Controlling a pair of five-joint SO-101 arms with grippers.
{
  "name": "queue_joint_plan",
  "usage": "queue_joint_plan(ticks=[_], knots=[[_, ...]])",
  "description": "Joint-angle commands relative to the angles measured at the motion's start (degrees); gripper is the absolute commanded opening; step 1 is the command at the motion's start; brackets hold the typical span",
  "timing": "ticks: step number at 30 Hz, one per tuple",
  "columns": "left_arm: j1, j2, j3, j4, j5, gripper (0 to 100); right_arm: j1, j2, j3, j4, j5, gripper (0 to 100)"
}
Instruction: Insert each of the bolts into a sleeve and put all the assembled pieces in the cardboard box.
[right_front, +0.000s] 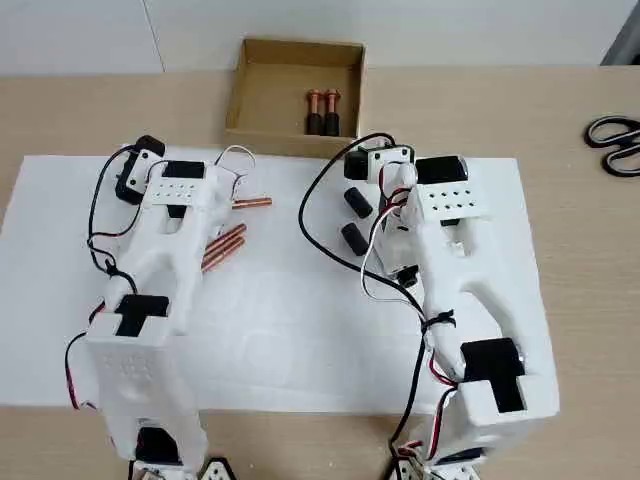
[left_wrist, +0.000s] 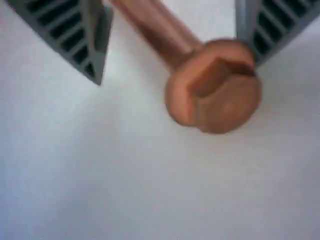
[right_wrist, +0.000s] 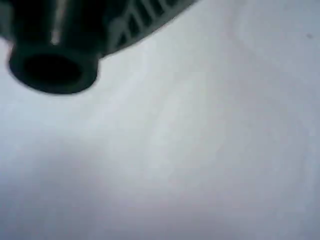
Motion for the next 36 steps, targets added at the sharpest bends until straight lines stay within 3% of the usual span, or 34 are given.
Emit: queue_joint_plan(ticks=[1,7,15,19,23,30,36], knots=[[-0.3,0.1,-1.6,-1.0,0.3,17,0.0,-3.4,-0.4,0.4,0.2,0.4],[0.0,0.1,-3.6,-0.7,-0.1,1,-0.1,-3.6,-0.4,0.4,0.2,0.4],[1.1,0.0,-13.2,0.4,-3.1,1,-0.2,-3.6,-0.3,0.4,0.2,0.4],[4.2,0.0,-22.5,7.1,-9.3,1,0.0,-3.6,-0.3,0.4,0.2,0.4],[7.2,0.0,-33.5,19.1,-17.4,1,0.0,-3.7,-0.3,0.5,0.2,0.4],[7.9,0.1,-52.9,41.2,-37.9,1,0.0,-3.8,-2.2,2.9,0.4,0.4],[5.3,-0.1,-54.8,41.4,-39.6,1,0.0,-5.8,-9.8,7.3,0.4,0.4]])
